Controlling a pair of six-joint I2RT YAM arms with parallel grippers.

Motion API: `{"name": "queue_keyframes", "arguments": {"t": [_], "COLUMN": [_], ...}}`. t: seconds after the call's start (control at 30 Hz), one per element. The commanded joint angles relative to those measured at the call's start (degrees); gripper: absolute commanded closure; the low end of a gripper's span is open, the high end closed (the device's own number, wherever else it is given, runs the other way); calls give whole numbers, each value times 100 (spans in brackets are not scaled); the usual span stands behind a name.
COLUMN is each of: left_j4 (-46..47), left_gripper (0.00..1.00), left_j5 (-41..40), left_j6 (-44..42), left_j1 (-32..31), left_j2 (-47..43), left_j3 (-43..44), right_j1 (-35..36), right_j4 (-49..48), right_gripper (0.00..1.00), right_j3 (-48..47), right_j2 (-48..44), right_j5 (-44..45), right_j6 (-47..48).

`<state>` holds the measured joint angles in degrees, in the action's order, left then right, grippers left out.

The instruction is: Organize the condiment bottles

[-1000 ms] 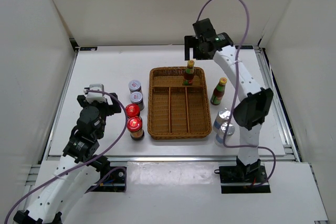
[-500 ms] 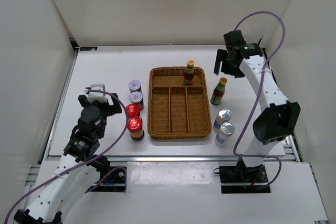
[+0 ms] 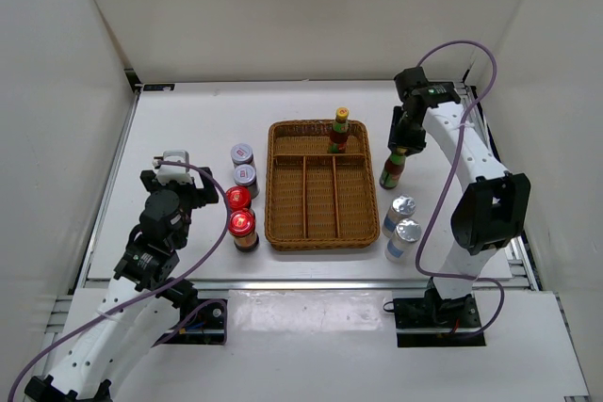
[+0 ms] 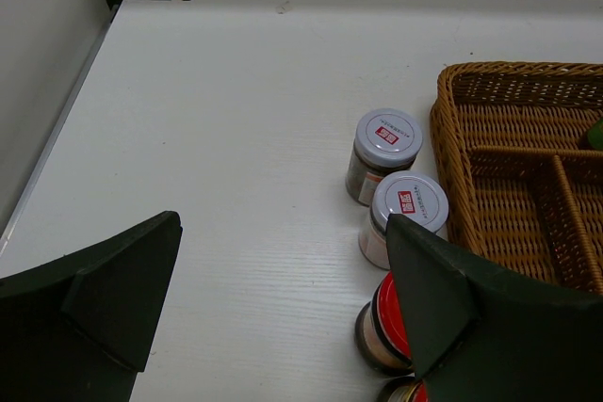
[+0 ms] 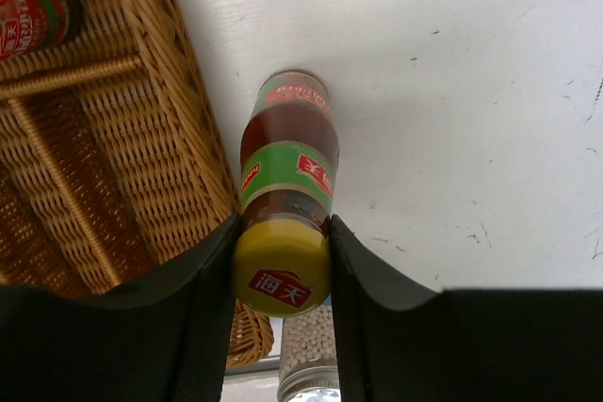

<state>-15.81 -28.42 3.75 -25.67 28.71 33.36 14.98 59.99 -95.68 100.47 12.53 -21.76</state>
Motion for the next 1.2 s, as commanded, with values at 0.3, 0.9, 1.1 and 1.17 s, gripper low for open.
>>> {"name": "queue_keyframes", "arguments": {"t": [0.3, 0.9, 1.1, 1.17], "left_j4": [78, 131, 131, 131], "left_gripper": [0, 0, 0, 0], "left_j5": [92, 92, 92, 92], "left_j6": [-50, -50, -50, -50], "left_j1": [-26, -26, -26, -26], "left_j2": [47, -58, -111, -111], "left_j3": [-5, -58, -58, -58], "right_j1": [101, 1929, 2334, 2413], "right_j4": [584, -530, -637, -637], "right_gripper": [99, 99, 99, 99], "right_j3": [-1425, -4644, -5144, -5145], "right_j2": [-686, 472, 1352, 1519], "right_j5": [364, -761, -771, -630], "right_j6": [-84, 795, 1252, 1253]}}
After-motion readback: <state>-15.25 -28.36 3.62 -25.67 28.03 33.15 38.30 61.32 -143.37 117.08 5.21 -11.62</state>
